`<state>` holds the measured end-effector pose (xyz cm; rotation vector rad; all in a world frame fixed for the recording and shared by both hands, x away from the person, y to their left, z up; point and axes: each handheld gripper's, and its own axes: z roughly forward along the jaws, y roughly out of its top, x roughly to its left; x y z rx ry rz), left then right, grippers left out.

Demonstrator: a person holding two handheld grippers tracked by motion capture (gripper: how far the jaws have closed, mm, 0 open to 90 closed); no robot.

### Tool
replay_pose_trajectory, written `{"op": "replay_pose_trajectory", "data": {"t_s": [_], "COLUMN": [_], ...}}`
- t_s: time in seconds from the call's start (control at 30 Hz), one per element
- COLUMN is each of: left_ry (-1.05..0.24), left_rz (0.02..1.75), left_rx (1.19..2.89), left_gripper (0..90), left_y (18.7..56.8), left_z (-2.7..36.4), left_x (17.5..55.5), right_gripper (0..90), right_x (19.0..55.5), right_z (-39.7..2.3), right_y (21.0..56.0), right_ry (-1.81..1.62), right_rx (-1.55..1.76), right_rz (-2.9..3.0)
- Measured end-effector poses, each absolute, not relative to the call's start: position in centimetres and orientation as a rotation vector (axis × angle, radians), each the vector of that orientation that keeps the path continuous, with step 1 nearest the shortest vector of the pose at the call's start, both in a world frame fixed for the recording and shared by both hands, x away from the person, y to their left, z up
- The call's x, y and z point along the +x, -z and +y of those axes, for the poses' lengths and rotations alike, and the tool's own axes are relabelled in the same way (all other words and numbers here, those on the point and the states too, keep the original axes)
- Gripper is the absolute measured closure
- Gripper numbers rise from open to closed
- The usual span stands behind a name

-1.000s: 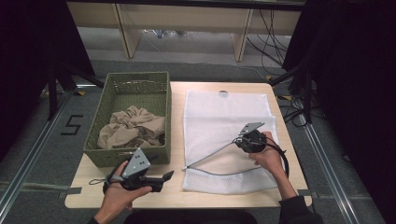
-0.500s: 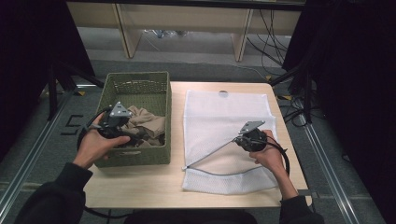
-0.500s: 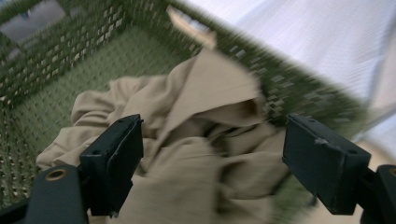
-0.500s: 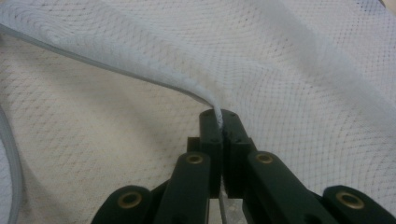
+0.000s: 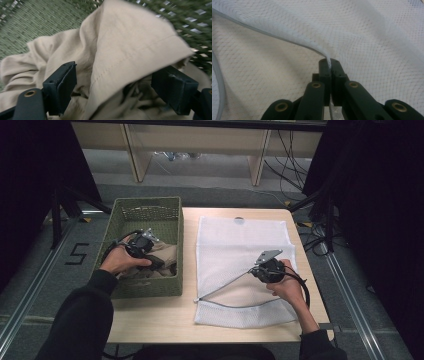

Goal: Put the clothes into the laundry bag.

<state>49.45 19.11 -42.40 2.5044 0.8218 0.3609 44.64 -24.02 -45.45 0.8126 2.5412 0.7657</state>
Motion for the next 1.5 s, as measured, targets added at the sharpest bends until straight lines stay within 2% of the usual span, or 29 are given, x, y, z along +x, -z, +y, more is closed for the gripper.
{"op": "replay_pose_trajectory", "data": {"t_s": [0.2,0.23,0.27,0.33,0.4,0.43,0.47,0.53,0.57,0.6,0.63,0.73,0.83,0.87,0.97,1.07,1.23,1.37,1.5], "left_ry": [-0.308,-0.297,-0.295,-0.329,-0.376,-0.487,-0.487,-0.617,-0.612,-0.612,-0.552,-0.559,-0.490,-0.476,-0.443,-0.346,-0.301,-0.289,-0.327], "left_rz": [0.810,0.831,0.812,0.832,0.818,0.906,0.906,1.008,1.107,1.107,1.125,1.131,1.148,1.140,1.113,1.033,0.936,0.843,0.845], "left_rx": [2.603,2.623,2.663,2.689,2.699,2.647,2.647,2.571,2.480,2.480,2.462,2.422,2.386,2.393,2.385,2.418,2.485,2.643,2.708], "left_gripper": [16.6,24.9,24.9,54.3,70.0,72.3,73.5,73.7,72.3,69.8,64.7,43.3,28.8,28.8,18.9,18.7,17.6,15.1,10.9], "left_y": [44.2,44.7,45.0,45.6,45.5,45.3,45.3,45.2,45.5,45.5,45.5,44.9,43.9,43.6,42.8,42.2,42.9,45.0,46.7], "left_z": [18.9,18.9,18.9,18.6,18.4,18.5,18.5,18.9,19.3,19.3,19.3,19.4,20.1,20.5,21.7,22.7,22.3,21.6,20.7], "left_x": [50.5,50.7,51.0,51.2,51.6,51.9,51.9,52.6,53.2,53.2,53.3,53.0,52.4,52.1,51.2,50.4,49.8,50.4,51.1], "right_gripper": [89.8,89.8,89.8,89.9,89.8,89.8,89.8,89.8,89.9,89.9,89.9,89.9,89.8,89.8,89.8,89.9,89.9,89.8,89.8], "right_x": [44.6,44.6,44.6,44.6,44.6,44.6,44.6,44.7,44.6,44.6,44.7,44.7,44.7,44.7,44.6,44.8,44.7,44.9,44.7], "right_z": [-24.1,-24.0,-24.0,-24.0,-24.0,-24.0,-24.0,-24.0,-23.9,-23.9,-24.0,-24.1,-24.0,-24.0,-24.0,-24.0,-23.9,-23.9,-23.8], "right_y": [45.5,45.5,45.5,45.4,45.5,45.5,45.5,45.5,45.6,45.6,45.6,45.6,45.6,45.6,45.6,45.7,45.7,45.7,45.8], "right_ry": [-0.769,-0.760,-0.760,-0.765,-0.757,-0.758,-0.759,-0.756,-0.748,-0.748,-0.753,-0.754,-0.754,-0.754,-0.754,-0.749,-0.748,-0.744,-0.736], "right_rx": [0.811,0.805,0.805,0.808,0.805,0.804,0.806,0.786,0.806,0.806,0.798,0.807,0.804,0.804,0.799,0.777,0.797,0.740,0.781], "right_rz": [2.546,2.549,2.549,2.545,2.550,2.547,2.549,2.552,2.556,2.556,2.551,2.554,2.551,2.551,2.556,2.563,2.561,2.566,2.570]}}
